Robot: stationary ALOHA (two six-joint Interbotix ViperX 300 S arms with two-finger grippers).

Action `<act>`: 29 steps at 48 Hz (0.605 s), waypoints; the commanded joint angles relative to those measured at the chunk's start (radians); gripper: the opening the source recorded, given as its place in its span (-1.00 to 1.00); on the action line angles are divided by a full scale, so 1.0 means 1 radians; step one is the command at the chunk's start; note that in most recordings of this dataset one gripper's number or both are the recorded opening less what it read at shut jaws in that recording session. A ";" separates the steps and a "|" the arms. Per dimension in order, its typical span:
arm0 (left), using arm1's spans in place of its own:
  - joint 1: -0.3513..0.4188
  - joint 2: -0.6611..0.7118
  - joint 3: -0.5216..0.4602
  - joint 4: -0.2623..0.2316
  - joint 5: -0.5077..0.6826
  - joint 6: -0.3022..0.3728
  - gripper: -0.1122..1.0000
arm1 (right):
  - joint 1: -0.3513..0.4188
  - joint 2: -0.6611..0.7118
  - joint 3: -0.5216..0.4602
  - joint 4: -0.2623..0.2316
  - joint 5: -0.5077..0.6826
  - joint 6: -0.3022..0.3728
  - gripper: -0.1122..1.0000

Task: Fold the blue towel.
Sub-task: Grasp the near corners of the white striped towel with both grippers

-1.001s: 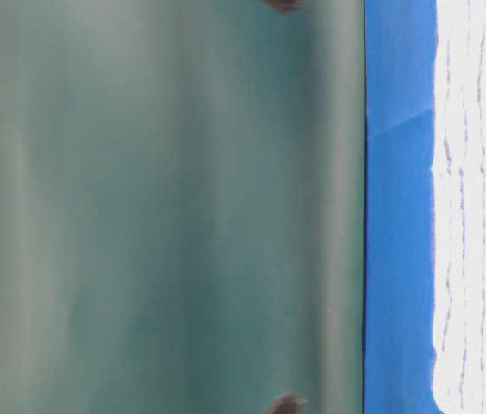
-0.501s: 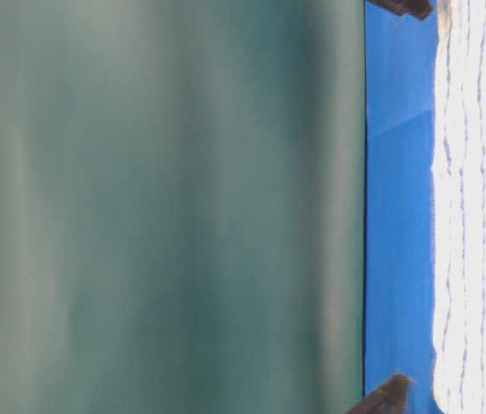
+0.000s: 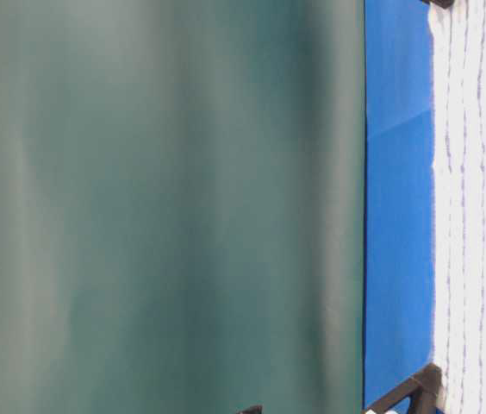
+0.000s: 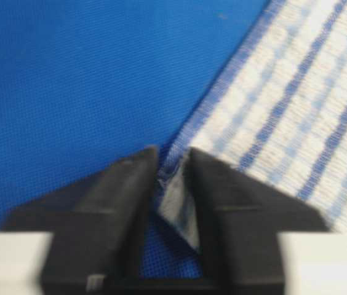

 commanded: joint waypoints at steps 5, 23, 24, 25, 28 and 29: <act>-0.015 -0.006 0.002 -0.003 0.008 0.000 -0.74 | 0.000 -0.008 0.000 0.000 -0.006 -0.005 -0.66; -0.023 -0.077 0.002 0.000 0.046 0.006 -0.74 | 0.000 -0.046 -0.017 0.000 0.008 -0.005 -0.70; -0.023 -0.087 0.000 0.000 0.055 0.006 -0.74 | 0.000 -0.054 -0.018 0.000 0.011 -0.005 -0.70; -0.023 -0.101 0.000 0.000 0.064 0.006 -0.74 | 0.000 -0.063 -0.017 0.000 0.017 -0.003 -0.70; -0.023 -0.138 0.000 0.002 0.094 0.008 -0.74 | 0.000 -0.098 -0.021 0.000 0.043 -0.003 -0.70; -0.023 -0.149 0.000 0.002 0.103 0.008 -0.74 | 0.000 -0.109 -0.021 0.000 0.051 -0.005 -0.70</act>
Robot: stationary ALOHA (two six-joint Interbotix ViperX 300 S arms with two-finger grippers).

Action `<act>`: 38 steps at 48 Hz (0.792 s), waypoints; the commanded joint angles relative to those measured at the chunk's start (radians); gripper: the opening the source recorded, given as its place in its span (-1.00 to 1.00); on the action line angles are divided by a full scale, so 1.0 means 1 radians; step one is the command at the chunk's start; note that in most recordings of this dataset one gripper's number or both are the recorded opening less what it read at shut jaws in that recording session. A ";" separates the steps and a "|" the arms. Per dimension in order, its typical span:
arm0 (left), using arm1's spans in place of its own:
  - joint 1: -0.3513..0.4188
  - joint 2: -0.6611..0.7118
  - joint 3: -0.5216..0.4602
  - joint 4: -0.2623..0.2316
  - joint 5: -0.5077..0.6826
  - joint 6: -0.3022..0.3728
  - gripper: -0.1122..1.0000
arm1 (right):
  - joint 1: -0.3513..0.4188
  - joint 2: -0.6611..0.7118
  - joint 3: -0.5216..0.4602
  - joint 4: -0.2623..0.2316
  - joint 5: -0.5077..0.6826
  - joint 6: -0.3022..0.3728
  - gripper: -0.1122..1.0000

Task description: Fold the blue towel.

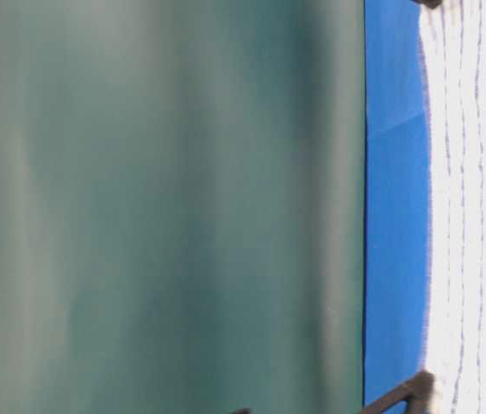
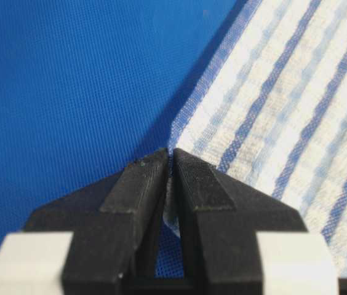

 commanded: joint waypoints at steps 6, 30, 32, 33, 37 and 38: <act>-0.006 -0.117 0.002 0.003 0.052 0.008 -0.74 | 0.000 -0.101 -0.014 0.002 0.072 -0.003 -0.70; -0.109 -0.212 0.020 0.003 0.069 -0.003 -0.74 | 0.081 -0.201 -0.014 0.012 0.189 0.014 -0.70; -0.127 -0.236 0.026 0.003 0.072 -0.003 -0.74 | 0.097 -0.224 -0.012 0.017 0.210 0.023 -0.70; -0.138 -0.247 0.029 0.003 0.074 -0.005 -0.74 | 0.103 -0.236 -0.011 0.020 0.222 0.029 -0.70; -0.178 -0.298 0.044 0.003 0.084 -0.006 -0.74 | 0.144 -0.302 -0.008 0.028 0.273 0.052 -0.70; -0.189 -0.313 0.049 0.003 0.086 -0.008 -0.74 | 0.153 -0.316 -0.008 0.029 0.284 0.058 -0.70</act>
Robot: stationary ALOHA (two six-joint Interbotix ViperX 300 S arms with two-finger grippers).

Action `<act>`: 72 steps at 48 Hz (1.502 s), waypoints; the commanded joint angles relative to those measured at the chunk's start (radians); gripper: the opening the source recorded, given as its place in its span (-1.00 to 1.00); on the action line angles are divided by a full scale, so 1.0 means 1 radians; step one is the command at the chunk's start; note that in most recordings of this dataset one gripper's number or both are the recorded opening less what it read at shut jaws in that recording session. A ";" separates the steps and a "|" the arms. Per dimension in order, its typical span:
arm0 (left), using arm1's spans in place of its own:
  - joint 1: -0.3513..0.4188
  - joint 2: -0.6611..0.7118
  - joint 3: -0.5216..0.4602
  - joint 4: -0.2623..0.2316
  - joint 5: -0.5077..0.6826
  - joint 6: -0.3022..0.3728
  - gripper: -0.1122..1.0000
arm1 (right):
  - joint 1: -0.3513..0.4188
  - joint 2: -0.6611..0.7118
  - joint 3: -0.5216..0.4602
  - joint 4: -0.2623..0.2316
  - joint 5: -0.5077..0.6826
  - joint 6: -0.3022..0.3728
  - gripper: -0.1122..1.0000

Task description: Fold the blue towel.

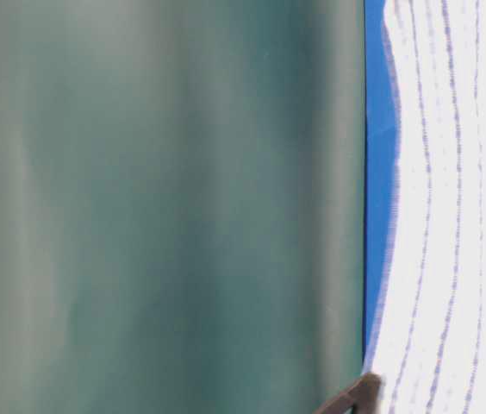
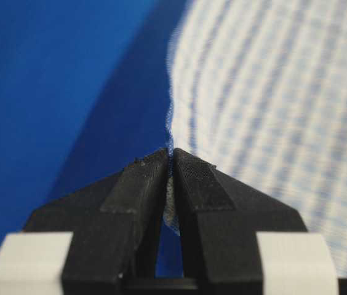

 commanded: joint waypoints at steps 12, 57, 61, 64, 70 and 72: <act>-0.189 -0.173 0.054 -0.003 0.009 -0.034 -0.74 | 0.147 -0.224 0.021 0.026 0.114 0.078 -0.70; -0.459 -0.140 0.060 -0.005 0.009 -0.129 -0.74 | 0.411 -0.091 -0.015 0.132 0.106 0.132 -0.70; -0.463 -0.112 0.052 -0.005 0.009 -0.143 -0.74 | 0.423 -0.067 -0.025 0.137 0.107 0.132 -0.70; -0.465 -0.089 0.043 -0.005 0.009 -0.150 -0.74 | 0.431 -0.051 -0.031 0.140 0.109 0.132 -0.70; -0.466 -0.051 0.025 -0.005 0.009 -0.160 -0.73 | 0.442 -0.020 -0.048 0.140 0.110 0.132 -0.69; -0.466 -0.043 0.021 -0.005 0.009 -0.161 -0.73 | 0.448 -0.009 -0.052 0.140 0.110 0.132 -0.69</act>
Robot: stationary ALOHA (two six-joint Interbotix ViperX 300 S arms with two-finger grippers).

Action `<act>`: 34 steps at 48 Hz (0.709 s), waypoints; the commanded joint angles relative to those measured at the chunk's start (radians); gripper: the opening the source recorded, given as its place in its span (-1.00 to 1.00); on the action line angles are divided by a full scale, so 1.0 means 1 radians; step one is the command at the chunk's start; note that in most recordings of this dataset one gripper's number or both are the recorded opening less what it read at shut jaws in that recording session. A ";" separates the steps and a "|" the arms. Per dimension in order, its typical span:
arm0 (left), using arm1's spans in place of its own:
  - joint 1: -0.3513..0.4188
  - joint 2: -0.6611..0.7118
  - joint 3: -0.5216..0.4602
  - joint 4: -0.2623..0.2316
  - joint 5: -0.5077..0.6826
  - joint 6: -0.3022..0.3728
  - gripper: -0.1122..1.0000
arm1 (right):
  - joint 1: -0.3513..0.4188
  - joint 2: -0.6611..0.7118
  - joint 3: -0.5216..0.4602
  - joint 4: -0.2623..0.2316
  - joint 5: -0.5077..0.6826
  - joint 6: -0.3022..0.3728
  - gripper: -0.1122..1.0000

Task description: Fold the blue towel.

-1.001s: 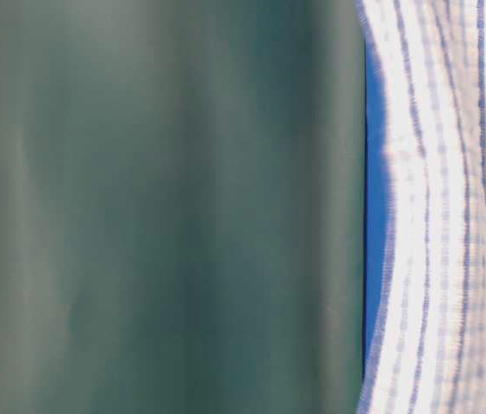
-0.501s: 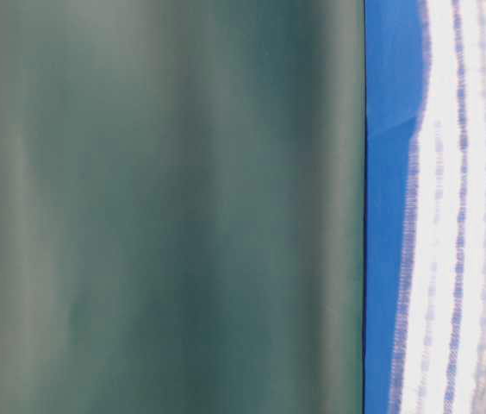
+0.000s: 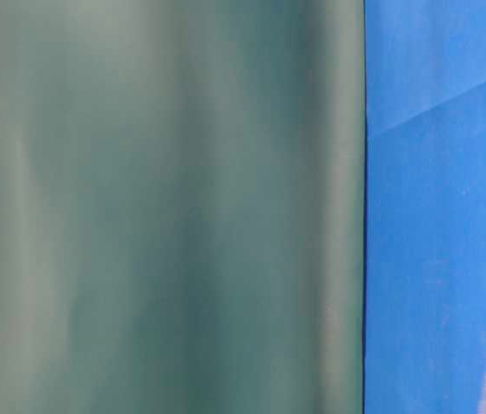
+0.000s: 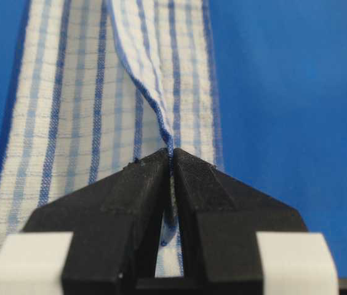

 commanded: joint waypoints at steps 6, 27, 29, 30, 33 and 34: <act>-0.015 0.005 -0.026 -0.002 -0.005 -0.002 -0.53 | 0.031 0.023 -0.037 0.003 -0.005 0.000 -0.37; -0.005 -0.060 -0.026 -0.002 0.057 0.015 0.56 | 0.035 -0.009 -0.031 -0.009 -0.006 -0.008 0.75; 0.017 -0.066 -0.028 -0.003 0.063 0.015 0.55 | 0.028 -0.011 -0.031 -0.014 -0.006 -0.008 0.75; 0.028 -0.066 -0.029 -0.002 0.064 0.017 0.54 | 0.021 -0.011 -0.029 -0.017 -0.003 -0.009 0.75; 0.061 -0.072 -0.034 -0.002 0.071 0.020 0.53 | -0.003 -0.012 -0.029 -0.031 0.000 -0.011 0.75; 0.074 -0.074 -0.037 -0.002 0.072 0.020 0.53 | -0.018 -0.011 -0.029 -0.040 0.002 -0.012 0.75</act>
